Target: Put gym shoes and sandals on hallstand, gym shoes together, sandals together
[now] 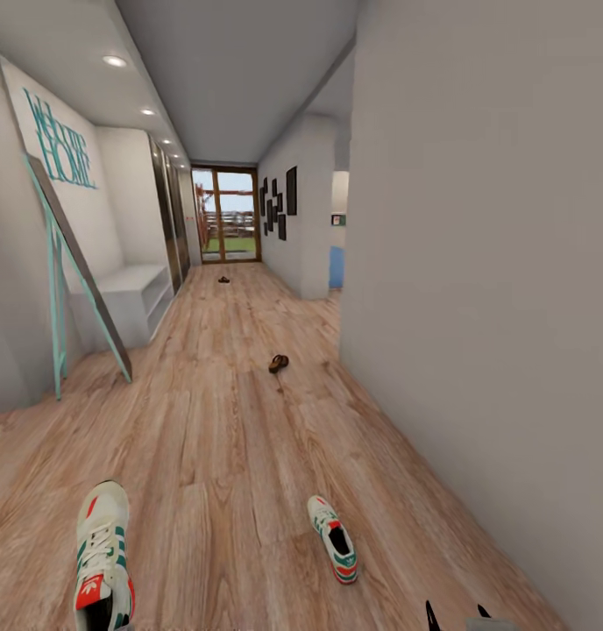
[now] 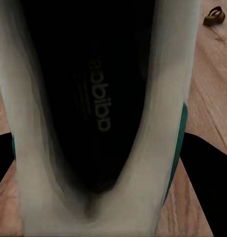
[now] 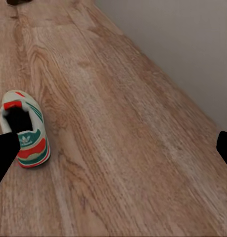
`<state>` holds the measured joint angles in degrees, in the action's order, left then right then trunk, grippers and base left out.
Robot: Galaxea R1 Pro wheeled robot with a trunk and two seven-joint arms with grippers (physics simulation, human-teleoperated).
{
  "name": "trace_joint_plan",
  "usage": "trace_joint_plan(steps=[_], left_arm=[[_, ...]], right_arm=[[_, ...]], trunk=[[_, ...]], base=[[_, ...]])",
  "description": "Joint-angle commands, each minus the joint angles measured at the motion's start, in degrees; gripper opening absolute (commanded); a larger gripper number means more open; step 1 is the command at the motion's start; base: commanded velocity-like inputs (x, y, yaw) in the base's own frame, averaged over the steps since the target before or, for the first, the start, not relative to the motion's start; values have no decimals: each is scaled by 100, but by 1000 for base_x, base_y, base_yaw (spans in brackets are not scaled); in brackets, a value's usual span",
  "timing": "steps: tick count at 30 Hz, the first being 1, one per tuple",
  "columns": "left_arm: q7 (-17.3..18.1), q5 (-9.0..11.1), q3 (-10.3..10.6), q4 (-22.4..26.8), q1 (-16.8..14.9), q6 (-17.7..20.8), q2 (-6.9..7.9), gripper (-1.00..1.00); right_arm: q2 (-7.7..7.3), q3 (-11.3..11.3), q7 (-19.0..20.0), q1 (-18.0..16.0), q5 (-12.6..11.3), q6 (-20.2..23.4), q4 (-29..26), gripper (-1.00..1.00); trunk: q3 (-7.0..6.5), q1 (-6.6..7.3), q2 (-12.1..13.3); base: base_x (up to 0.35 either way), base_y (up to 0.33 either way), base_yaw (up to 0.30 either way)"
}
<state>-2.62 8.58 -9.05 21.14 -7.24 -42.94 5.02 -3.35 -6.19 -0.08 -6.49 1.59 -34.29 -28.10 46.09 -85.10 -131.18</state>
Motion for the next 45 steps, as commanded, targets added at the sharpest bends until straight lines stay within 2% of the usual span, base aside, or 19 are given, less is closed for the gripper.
trace_joint_plan(steps=[1, 11, 29, 38, 45], left_arm=[[-10, 13, 9, -5, -5, -16, 0, -100], [-10, 13, 9, -5, -5, -19, -1, -100], [-1, 13, 17, -5, -5, -21, -1, -100], [-1, 13, 17, -5, -5, -21, -1, -100], [-1, 13, 17, -4, -5, -13, -1, -100]], right_arm=[[1, -14, -1, -2, 19, -16, 1, 100], [1, -14, -1, -2, 17, -16, -2, 100], [1, -14, -1, -2, 16, -16, -31, 100], [1, -14, -1, -2, 16, -16, -38, 100], [1, -14, -1, -2, 16, -16, -38, 100]], trunk=[[6, 1, -2], [18, 1, -2], [144, 1, -2], [193, 1, -2], [193, 1, -2]], base=[[1, -1, 274], [0, 0, 269], [0, 0, 183], [2, 0, 31], [216, -169, 31]])
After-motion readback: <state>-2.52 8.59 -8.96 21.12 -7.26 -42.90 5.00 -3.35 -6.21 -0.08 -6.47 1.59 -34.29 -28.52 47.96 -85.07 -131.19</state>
